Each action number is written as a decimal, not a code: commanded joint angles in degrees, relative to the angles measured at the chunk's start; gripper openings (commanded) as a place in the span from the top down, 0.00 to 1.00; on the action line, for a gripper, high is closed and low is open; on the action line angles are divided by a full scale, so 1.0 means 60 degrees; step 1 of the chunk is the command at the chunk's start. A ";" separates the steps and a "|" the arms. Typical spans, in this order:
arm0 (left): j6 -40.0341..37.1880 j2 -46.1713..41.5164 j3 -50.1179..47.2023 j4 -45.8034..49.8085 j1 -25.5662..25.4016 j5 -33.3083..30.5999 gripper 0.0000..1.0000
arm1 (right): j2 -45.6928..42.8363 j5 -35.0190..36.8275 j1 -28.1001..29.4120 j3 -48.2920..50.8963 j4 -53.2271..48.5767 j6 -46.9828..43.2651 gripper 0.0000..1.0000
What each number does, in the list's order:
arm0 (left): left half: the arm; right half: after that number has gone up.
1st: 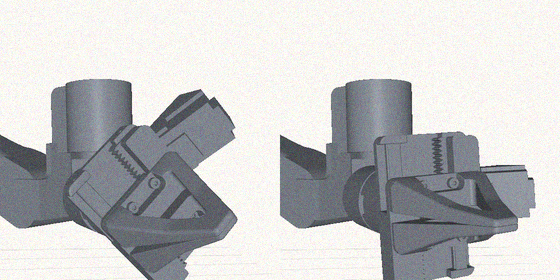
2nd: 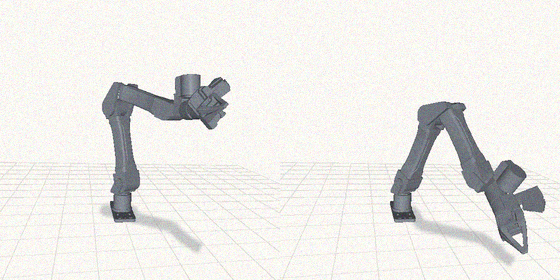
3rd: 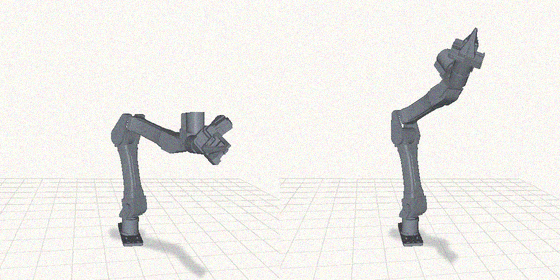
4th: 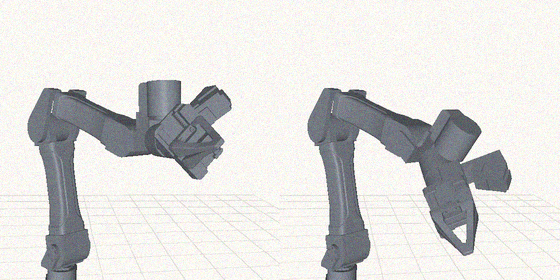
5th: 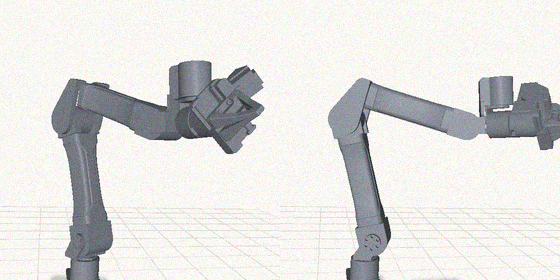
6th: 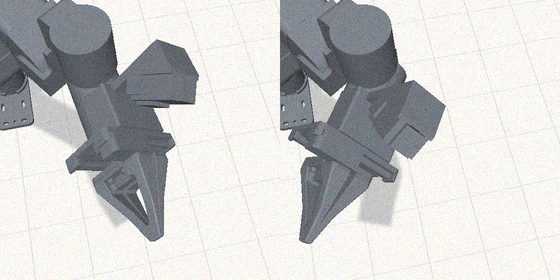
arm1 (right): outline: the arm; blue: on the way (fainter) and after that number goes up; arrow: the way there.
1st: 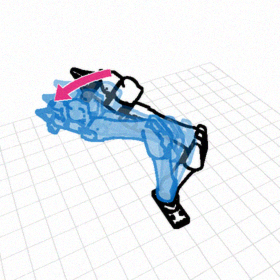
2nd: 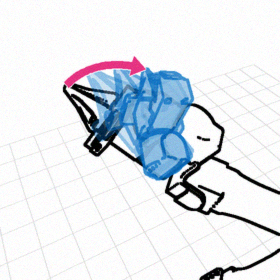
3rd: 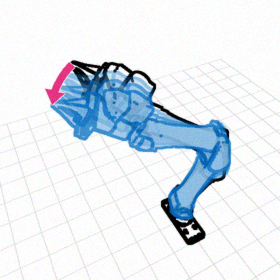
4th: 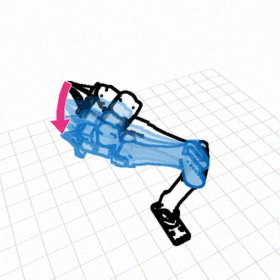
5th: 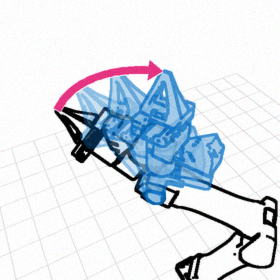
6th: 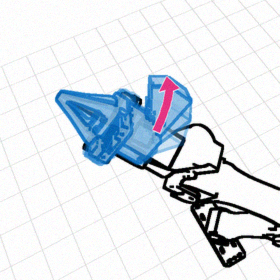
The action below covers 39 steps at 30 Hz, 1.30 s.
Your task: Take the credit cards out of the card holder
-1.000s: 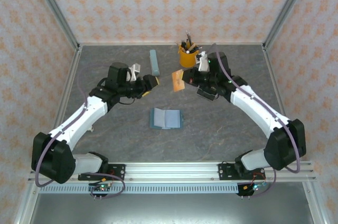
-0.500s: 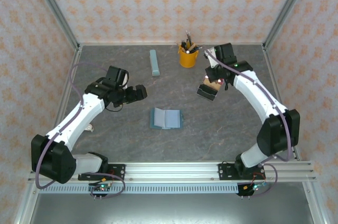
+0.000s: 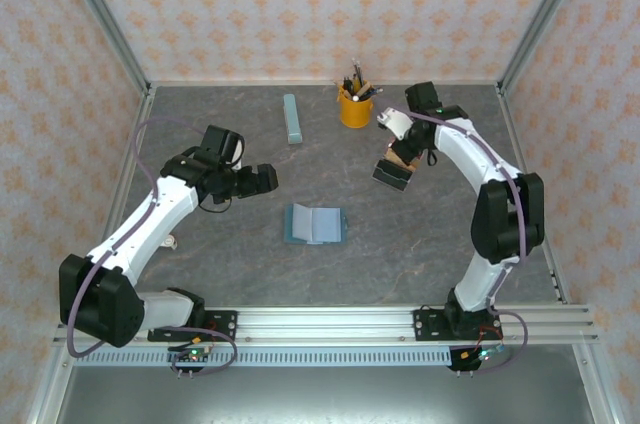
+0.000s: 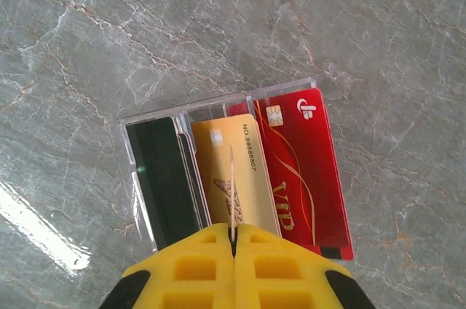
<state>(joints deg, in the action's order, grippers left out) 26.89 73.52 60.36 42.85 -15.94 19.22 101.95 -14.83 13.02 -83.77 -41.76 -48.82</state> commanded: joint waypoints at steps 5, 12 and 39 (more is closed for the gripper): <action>-0.0147 0.0155 0.0271 0.0168 0.0111 0.0164 0.00 | 0.0610 -0.0011 -0.0024 -0.0676 -0.0048 -0.0830 1.00; -0.0147 0.0213 0.0240 0.0110 0.0113 0.0322 0.00 | 0.1094 0.0018 -0.0020 -0.0898 -0.0011 -0.1207 0.95; 0.0557 0.1298 -0.0325 -0.1470 -0.1061 0.1681 0.29 | -0.1995 -0.1530 0.0106 0.1319 0.1224 0.8029 0.64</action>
<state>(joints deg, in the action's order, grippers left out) 29.41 80.23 59.35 36.93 -20.58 28.10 92.36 -20.16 13.15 -80.07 -36.80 -15.05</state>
